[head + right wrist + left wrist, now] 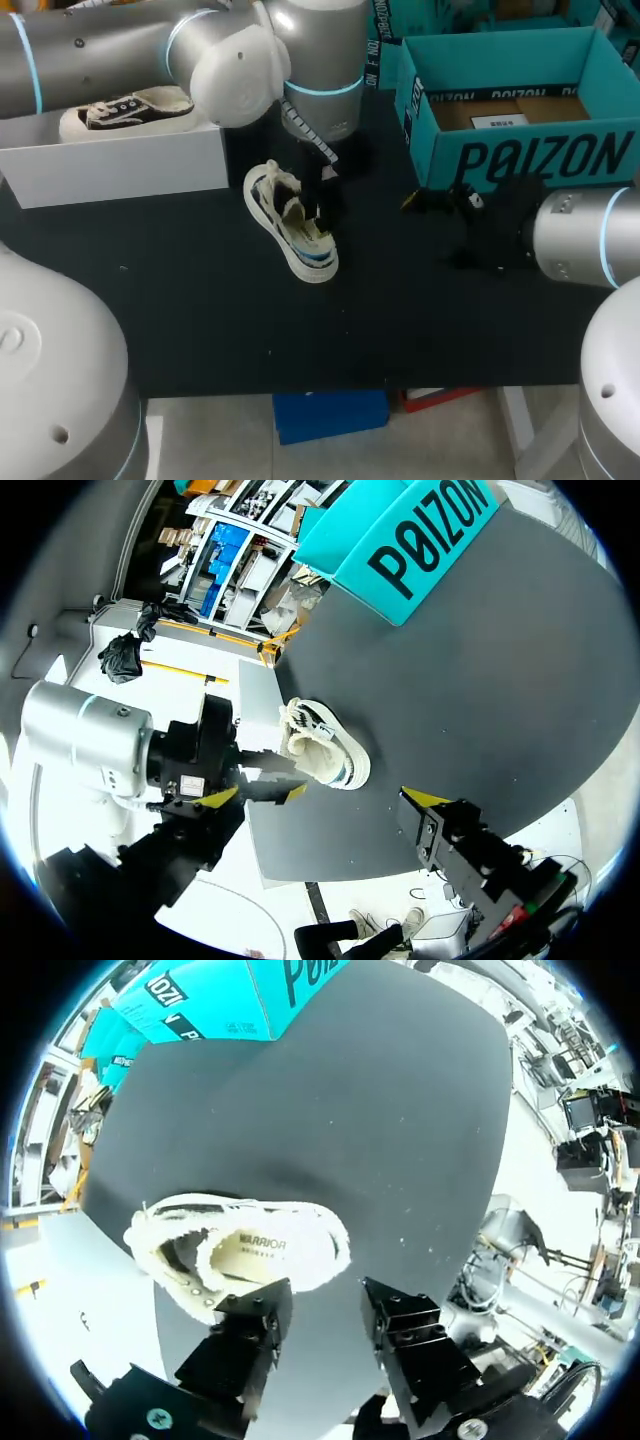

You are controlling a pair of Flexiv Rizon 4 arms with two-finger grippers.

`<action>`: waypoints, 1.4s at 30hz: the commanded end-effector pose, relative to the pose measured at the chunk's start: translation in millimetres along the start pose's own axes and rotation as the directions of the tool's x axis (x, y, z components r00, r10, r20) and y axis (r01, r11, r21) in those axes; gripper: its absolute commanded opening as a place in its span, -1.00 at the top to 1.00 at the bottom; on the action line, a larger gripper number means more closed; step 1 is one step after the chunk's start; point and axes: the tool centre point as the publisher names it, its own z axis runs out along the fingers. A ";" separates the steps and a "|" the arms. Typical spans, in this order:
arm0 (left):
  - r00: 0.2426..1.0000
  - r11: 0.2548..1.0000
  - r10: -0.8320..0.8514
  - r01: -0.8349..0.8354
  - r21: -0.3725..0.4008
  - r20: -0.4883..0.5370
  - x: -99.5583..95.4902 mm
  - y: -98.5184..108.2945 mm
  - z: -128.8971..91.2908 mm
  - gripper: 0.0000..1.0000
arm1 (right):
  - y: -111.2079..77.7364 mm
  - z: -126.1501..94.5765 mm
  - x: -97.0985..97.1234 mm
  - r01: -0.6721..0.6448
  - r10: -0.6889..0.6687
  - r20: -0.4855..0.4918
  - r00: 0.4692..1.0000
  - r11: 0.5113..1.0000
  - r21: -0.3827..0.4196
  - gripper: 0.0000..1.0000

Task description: Take the shoe out of the shoebox, open the shoe tongue, remove and reinsert the insole, then place the shoe into the shoebox

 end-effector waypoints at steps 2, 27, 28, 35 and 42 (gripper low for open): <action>1.000 0.996 -0.004 0.007 0.094 -0.030 -4.7 8.3 15.6 1.00 | 2.1 -3.7 -4.6 -0.008 0.008 -0.010 1.000 0.999 0.031 -1.00; 0.996 0.991 -0.068 0.073 0.115 -0.050 -11.8 20.0 63.3 1.00 | 2.1 -3.7 -4.6 -0.008 0.008 -0.010 1.000 0.999 0.031 -1.00; 0.996 0.991 -0.069 0.075 0.115 -0.051 -12.5 19.4 64.0 1.00 | 2.1 -3.7 -4.6 -0.008 0.008 -0.010 1.000 0.999 0.031 -1.00; 0.995 0.990 -0.079 0.084 0.110 -0.053 -16.4 13.1 67.4 1.00 | 2.1 -3.7 -4.6 -0.008 0.008 -0.010 1.000 0.999 0.031 -1.00; 0.995 0.992 -0.074 0.080 0.095 -0.066 -18.9 3.4 73.1 1.00 | 2.1 -3.7 -4.6 -0.008 0.008 -0.010 1.000 0.999 0.031 -1.00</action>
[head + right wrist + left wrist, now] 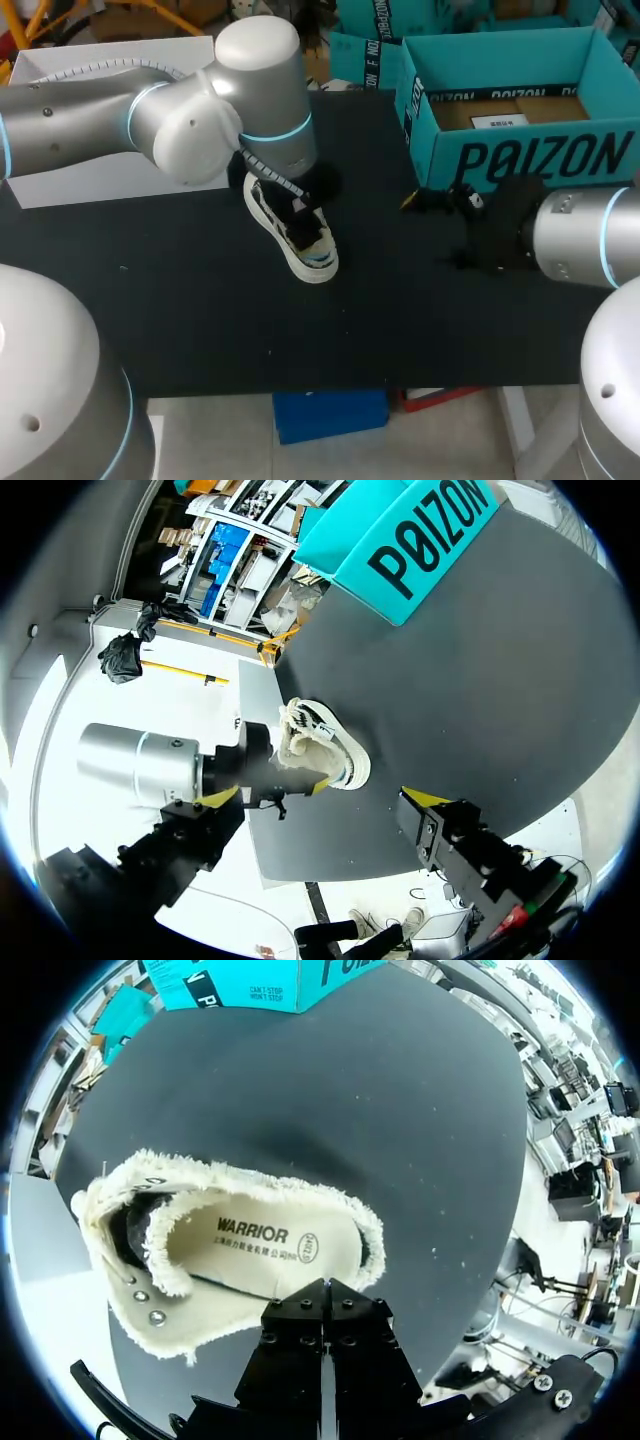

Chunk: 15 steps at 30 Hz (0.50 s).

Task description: Take the shoe out of the shoebox, open the shoe tongue, remove and reinsert the insole, then place the shoe into the shoebox

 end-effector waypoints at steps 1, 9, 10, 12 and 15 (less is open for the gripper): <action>1.000 1.000 0.001 -0.001 -0.014 -0.012 -3.4 -10.0 10.0 1.00 | 2.1 -3.7 -4.6 -0.008 0.008 -0.010 1.000 0.999 0.031 -1.00; 1.000 1.000 0.009 -0.009 -0.030 -0.026 -5.9 -18.7 15.7 1.00 | 2.1 -3.7 -4.6 -0.008 0.008 -0.010 1.000 0.999 0.031 -1.00; 1.000 0.999 0.009 -0.010 -0.032 -0.027 -6.2 -19.5 16.9 1.00 | 2.1 -3.7 -4.6 -0.008 0.008 -0.010 1.000 0.999 0.031 -1.00; 0.999 0.999 0.010 -0.011 -0.037 -0.031 -6.7 -20.9 19.6 1.00 | 2.1 -3.7 -4.6 -0.008 0.008 -0.010 1.000 0.999 0.031 -1.00; 0.999 0.999 0.011 -0.013 -0.048 -0.037 -7.2 -22.8 26.1 1.00 | 2.1 -3.7 -4.6 -0.008 0.008 -0.010 1.000 0.999 0.031 -1.00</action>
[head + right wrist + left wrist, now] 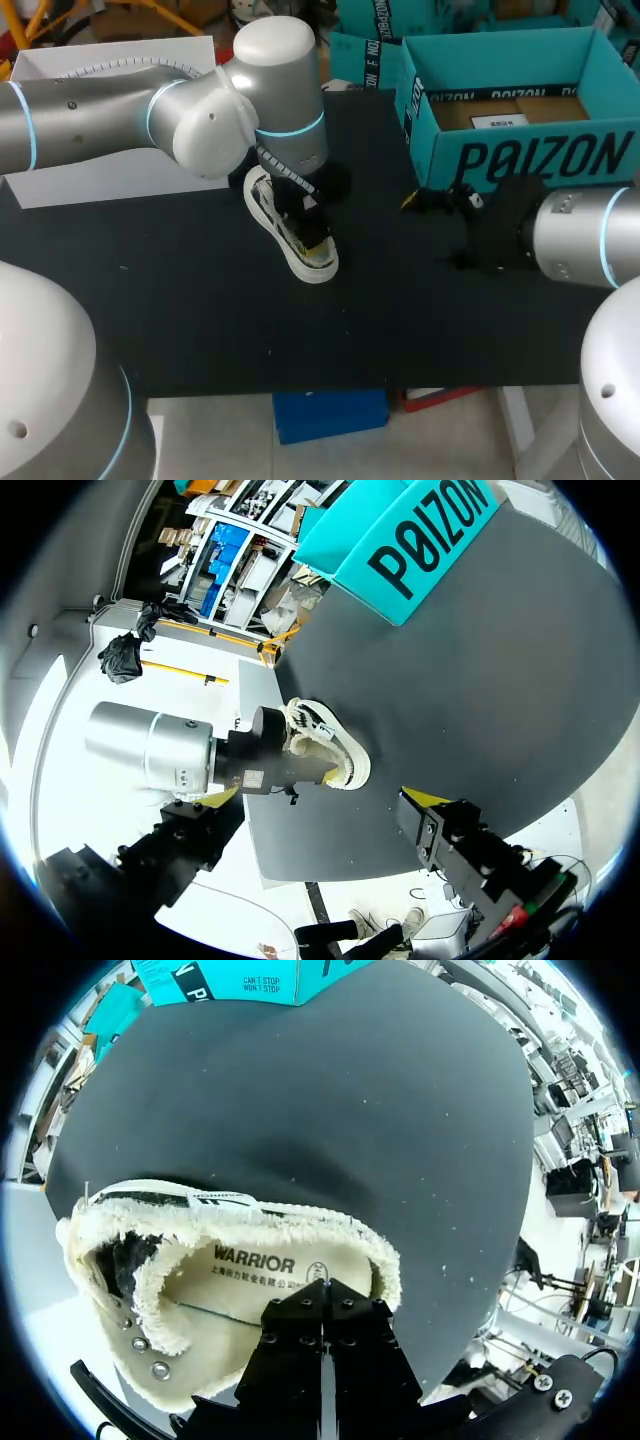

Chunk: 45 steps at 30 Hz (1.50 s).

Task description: Take the shoe out of the shoebox, open the shoe tongue, remove and reinsert the insole, then place the shoe into the shoebox

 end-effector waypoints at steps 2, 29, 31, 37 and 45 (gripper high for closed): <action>1.000 1.000 -0.003 0.002 -0.024 -0.008 -3.4 -7.8 15.1 1.00 | 2.1 -3.7 -4.6 -0.008 0.008 -0.010 1.000 0.999 0.031 -1.00; 0.990 0.982 -0.135 0.138 -0.133 0.029 21.9 17.3 -73.2 -1.00 | 2.1 -3.7 -4.6 -0.008 0.008 -0.010 1.000 0.999 0.031 -1.00; 0.979 0.970 -0.204 0.205 -0.134 0.021 20.9 23.9 -79.0 -1.00 | 2.1 -3.7 -4.6 -0.008 0.008 -0.010 1.000 0.999 0.031 -1.00; 0.958 0.954 -0.279 0.284 -0.101 0.058 21.1 40.5 -88.2 -1.00 | 2.1 -3.7 -4.6 -0.008 0.008 -0.010 1.000 0.999 0.031 -1.00; 0.958 0.954 -0.279 0.284 -0.101 0.058 21.1 40.5 -88.2 -1.00 | 2.1 -3.7 -4.6 -0.008 0.008 -0.010 1.000 0.999 0.031 -1.00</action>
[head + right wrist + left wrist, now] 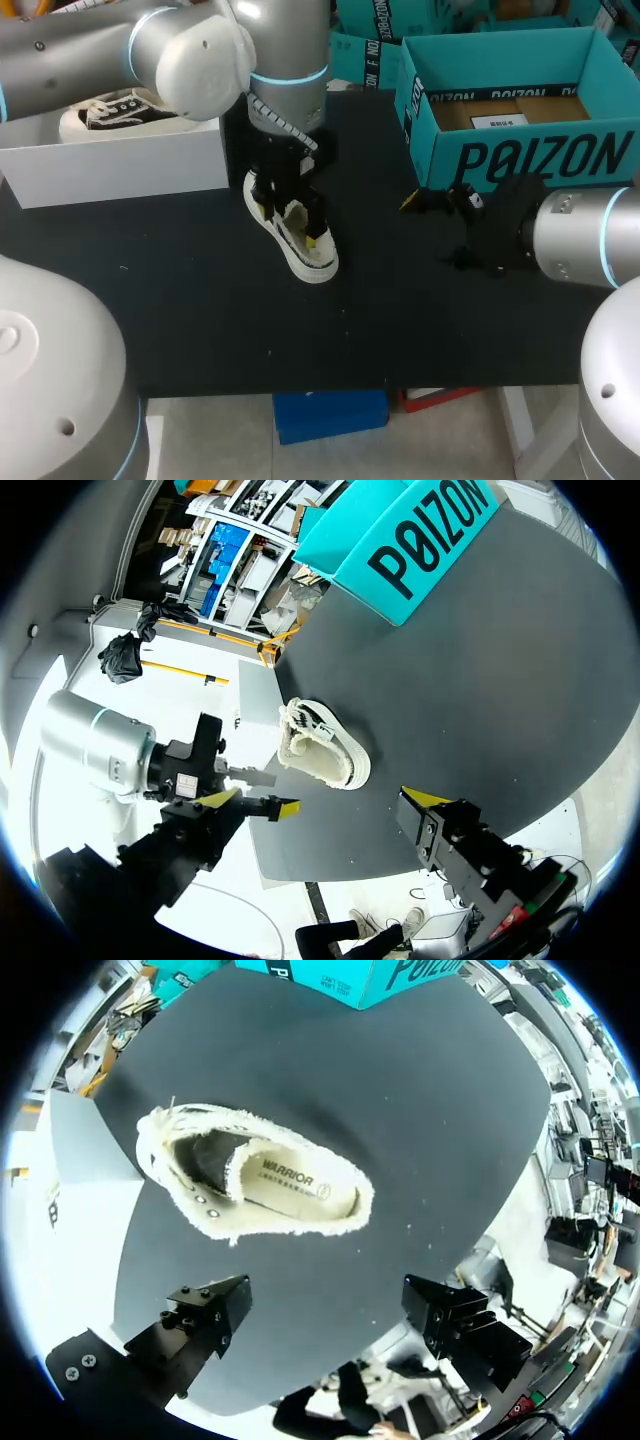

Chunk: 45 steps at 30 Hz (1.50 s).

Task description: Take the shoe out of the shoebox, open the shoe tongue, remove and reinsert the insole, then place the shoe into the shoebox

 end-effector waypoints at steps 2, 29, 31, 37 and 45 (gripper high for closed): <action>1.000 1.000 -0.001 0.001 0.010 -0.001 -0.5 3.3 0.7 -1.00 | 2.1 -3.7 -4.6 -0.008 0.008 -0.010 1.000 0.999 0.031 -1.00; 0.780 0.782 -0.623 0.622 -0.030 -0.063 -10.4 -20.7 -4.7 -1.00 | 2.1 -3.7 -4.6 -0.008 0.008 -0.010 1.000 0.999 0.031 -1.00; 0.745 0.746 -0.666 0.666 0.000 -0.021 -12.3 -19.7 -6.6 -1.00 | 2.1 -3.7 -4.6 -0.008 0.008 -0.010 1.000 0.999 0.031 -1.00; 0.635 0.634 -0.772 0.770 0.071 0.000 -28.5 -14.0 -11.6 -1.00 | 2.1 -3.7 -4.6 -0.008 0.008 -0.010 1.000 0.999 0.031 -1.00; 0.510 0.502 -0.858 0.858 0.107 -0.063 -64.3 6.0 -12.0 -1.00 | 2.1 -3.7 -4.6 -0.008 0.008 -0.010 1.000 0.999 0.031 -1.00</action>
